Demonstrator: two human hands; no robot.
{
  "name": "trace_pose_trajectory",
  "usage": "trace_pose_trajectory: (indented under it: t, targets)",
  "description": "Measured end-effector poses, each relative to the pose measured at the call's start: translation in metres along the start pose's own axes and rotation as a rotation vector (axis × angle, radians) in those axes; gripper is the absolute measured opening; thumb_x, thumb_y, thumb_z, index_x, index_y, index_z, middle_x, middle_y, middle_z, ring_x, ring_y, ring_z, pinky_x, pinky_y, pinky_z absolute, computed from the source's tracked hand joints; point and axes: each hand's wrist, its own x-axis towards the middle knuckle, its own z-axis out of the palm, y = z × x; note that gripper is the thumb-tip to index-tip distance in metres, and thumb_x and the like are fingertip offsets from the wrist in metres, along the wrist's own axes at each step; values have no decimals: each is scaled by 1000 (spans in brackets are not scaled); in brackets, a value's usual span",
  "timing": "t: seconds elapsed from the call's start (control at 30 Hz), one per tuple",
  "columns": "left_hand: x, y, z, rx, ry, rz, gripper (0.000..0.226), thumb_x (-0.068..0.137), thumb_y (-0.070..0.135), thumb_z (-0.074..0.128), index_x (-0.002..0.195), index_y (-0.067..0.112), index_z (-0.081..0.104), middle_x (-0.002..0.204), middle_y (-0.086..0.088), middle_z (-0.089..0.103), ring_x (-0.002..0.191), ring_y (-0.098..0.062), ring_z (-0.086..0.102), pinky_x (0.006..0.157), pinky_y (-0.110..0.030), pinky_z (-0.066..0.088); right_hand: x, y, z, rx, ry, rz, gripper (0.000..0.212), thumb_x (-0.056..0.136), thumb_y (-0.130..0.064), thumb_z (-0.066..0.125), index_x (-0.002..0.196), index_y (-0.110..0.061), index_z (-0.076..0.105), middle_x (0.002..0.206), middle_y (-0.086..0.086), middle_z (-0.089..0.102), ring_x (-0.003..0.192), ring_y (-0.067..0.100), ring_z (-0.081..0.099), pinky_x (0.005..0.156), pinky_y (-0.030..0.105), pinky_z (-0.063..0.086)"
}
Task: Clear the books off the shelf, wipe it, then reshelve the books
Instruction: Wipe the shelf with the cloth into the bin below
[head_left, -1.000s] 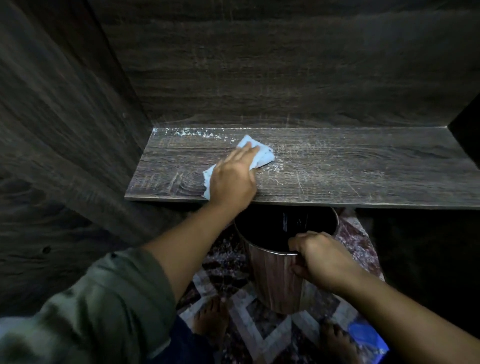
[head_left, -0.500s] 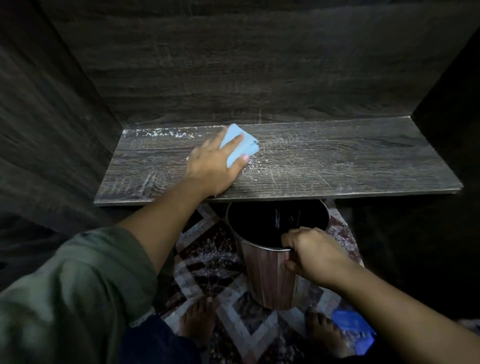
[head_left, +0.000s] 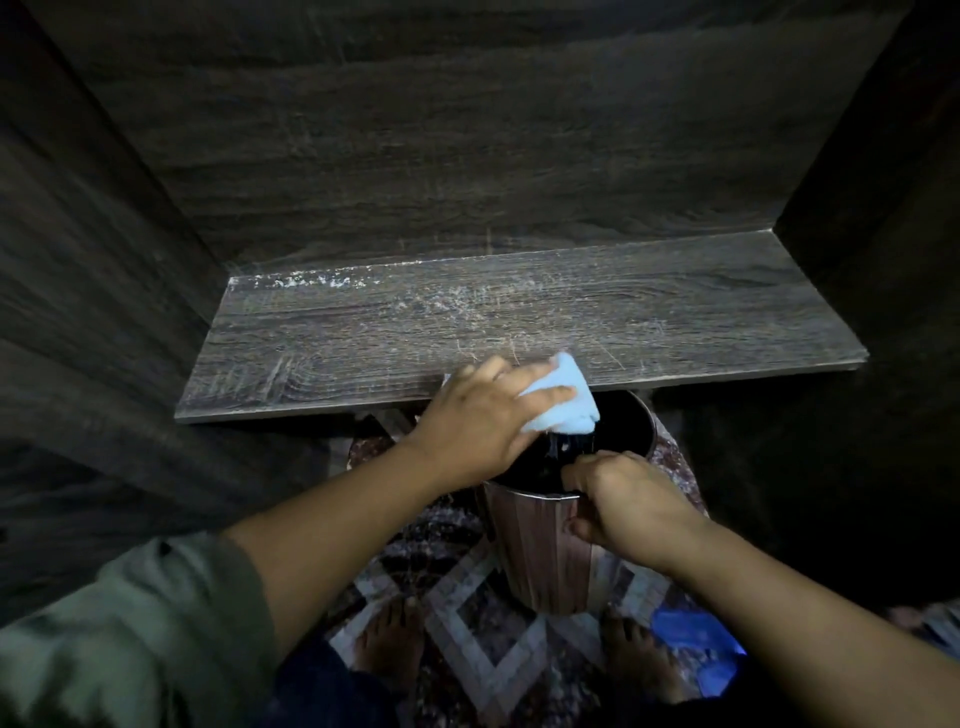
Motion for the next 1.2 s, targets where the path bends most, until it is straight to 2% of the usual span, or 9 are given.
trace_pose_trajectory:
  t: [0.1, 0.2, 0.33, 0.43, 0.57, 0.7, 0.8, 0.9, 1.2]
  targets:
    - [-13, -3, -10, -8, 0, 30, 45, 91, 39, 42, 134, 32, 53, 137, 1, 56, 98, -26, 56, 82, -40, 50, -6, 4, 0, -3, -2, -4, 30, 79, -34, 67, 106, -21, 61, 112, 0, 63, 111, 22, 54, 88, 29, 39]
    - [-9, -16, -28, -103, 83, -191, 47, 93, 42, 42, 138, 33, 46, 138, -3, 52, 111, -29, 56, 94, -48, 47, -13, 6, 0, -4, 8, -4, 31, 81, -32, 63, 109, -22, 62, 111, -1, 62, 111, 21, 54, 88, 30, 40]
    - [-7, -16, -36, -164, 94, -352, 53, 94, 50, 39, 139, 25, 51, 133, -4, 46, 116, -27, 51, 98, -45, 46, -19, 7, -3, -2, 10, -2, 30, 81, -30, 62, 109, -21, 61, 111, -1, 61, 112, 21, 53, 88, 30, 39]
    - [-16, -1, -25, -106, -44, -356, 54, 92, 53, 37, 139, 28, 49, 128, -1, 45, 115, -24, 49, 93, -45, 48, -19, 7, -4, 12, 24, -4, 29, 79, -28, 64, 106, -19, 62, 108, 1, 62, 109, 24, 55, 86, 32, 40]
    - [-14, 9, -29, -86, 163, -415, 52, 94, 49, 39, 137, 23, 51, 127, -4, 49, 110, -25, 51, 89, -39, 47, -17, 4, -5, -5, 42, -5, 27, 82, -30, 62, 106, -18, 61, 109, 1, 61, 110, 23, 53, 86, 30, 38]
    - [-15, 11, -28, -83, -33, -335, 49, 96, 49, 42, 140, 29, 49, 134, 0, 49, 116, -24, 49, 94, -40, 45, -15, 2, -6, -1, 46, 1, 26, 82, -30, 62, 104, -19, 61, 108, 1, 61, 109, 23, 53, 87, 30, 38]
    - [-19, 4, -30, -107, 105, -324, 46, 95, 45, 43, 135, 26, 54, 125, 2, 54, 108, -23, 53, 89, -39, 49, -11, -1, -5, -4, 43, -11, 26, 80, -30, 63, 103, -20, 61, 107, 0, 62, 108, 23, 54, 86, 30, 40]
    - [-14, -16, -35, -105, 255, -443, 48, 93, 43, 44, 135, 23, 54, 125, -1, 53, 108, -25, 53, 91, -40, 48, -7, -4, -5, -24, 42, -26, 27, 81, -31, 62, 105, -20, 61, 109, 1, 63, 109, 23, 54, 88, 31, 39]
    - [-24, -145, -49, 102, 284, -998, 42, 96, 37, 50, 132, 15, 54, 127, -21, 49, 114, -43, 47, 95, -48, 40, 12, -13, -4, 1, 50, -32, 25, 80, -33, 63, 102, -21, 61, 108, -1, 62, 111, 21, 54, 88, 29, 39]
